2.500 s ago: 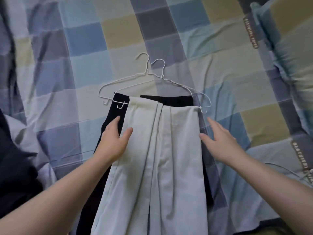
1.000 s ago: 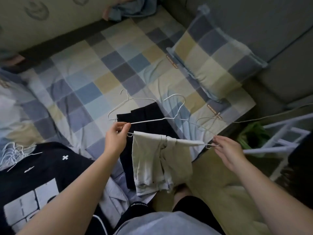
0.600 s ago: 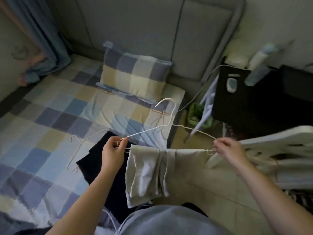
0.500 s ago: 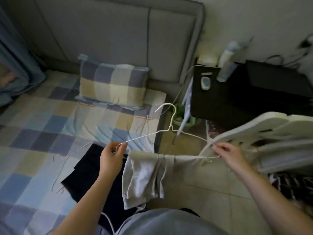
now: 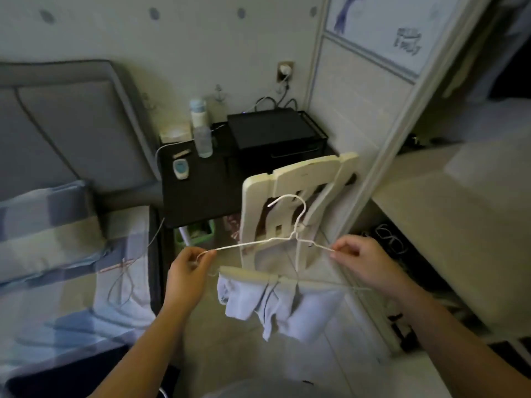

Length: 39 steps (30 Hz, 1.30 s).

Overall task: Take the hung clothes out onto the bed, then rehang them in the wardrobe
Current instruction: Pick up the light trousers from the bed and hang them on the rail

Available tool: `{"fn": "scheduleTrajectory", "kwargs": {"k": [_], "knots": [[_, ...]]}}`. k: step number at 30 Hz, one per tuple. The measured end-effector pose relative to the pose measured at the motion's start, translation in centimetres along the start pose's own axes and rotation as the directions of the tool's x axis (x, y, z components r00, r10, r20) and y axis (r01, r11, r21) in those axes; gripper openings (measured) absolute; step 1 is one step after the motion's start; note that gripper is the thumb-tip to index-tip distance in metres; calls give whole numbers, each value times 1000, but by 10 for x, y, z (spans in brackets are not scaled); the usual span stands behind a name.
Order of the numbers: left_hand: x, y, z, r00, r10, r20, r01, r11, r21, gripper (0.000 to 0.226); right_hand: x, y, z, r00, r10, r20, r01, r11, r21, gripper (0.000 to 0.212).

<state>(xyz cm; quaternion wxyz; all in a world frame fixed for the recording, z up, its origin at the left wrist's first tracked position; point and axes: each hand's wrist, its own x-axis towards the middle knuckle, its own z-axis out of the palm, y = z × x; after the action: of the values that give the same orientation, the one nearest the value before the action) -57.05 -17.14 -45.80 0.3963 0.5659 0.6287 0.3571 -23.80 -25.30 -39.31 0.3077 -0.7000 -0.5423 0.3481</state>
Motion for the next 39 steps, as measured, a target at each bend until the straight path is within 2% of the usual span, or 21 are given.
{"fn": "scheduleTrajectory", "kwargs": {"k": [6, 9, 11, 13, 16, 20, 22, 23, 29, 34, 39], "knots": [[3, 77, 122, 971, 116, 208, -114, 993, -20, 15, -10, 7, -88, 999, -41, -25, 43, 995, 90, 3], [5, 119, 172, 939, 196, 281, -196, 980, -27, 15, -15, 14, -130, 996, -13, -89, 24, 991, 129, 7], [10, 144, 200, 921, 236, 310, -232, 971, -50, 15, -18, 19, -159, 990, 26, -138, 7, 972, 233, 13], [20, 167, 226, 900, 275, 339, -270, 961, -61, 17, -22, 24, -190, 986, 78, -147, -19, 931, 364, 17], [36, 202, 263, 856, 317, 410, -303, 948, -100, 13, -24, 31, -234, 984, 148, -103, -61, 811, 582, 25], [58, 260, 316, 770, 405, 494, -370, 913, -172, 29, -21, 34, -290, 989, 123, -84, -22, 679, 734, 66], [69, 295, 341, 706, 456, 542, -388, 889, -243, 39, -19, 30, -316, 985, 108, -133, 32, 645, 763, 84], [73, 313, 351, 671, 474, 570, -395, 879, -266, 44, -18, 24, -329, 981, 102, -165, 63, 636, 769, 86], [97, 432, 391, 402, 620, 673, -498, 765, -408, 63, -11, -26, -399, 927, 84, -367, 246, 604, 758, 59], [113, 530, 389, 156, 706, 691, -585, 630, -511, 58, 1, -71, -458, 858, 82, -507, 368, 591, 718, 63], [128, 615, 375, -13, 738, 675, -634, 516, -576, 63, 15, -118, -516, 789, 52, -613, 451, 630, 633, 62]]}}
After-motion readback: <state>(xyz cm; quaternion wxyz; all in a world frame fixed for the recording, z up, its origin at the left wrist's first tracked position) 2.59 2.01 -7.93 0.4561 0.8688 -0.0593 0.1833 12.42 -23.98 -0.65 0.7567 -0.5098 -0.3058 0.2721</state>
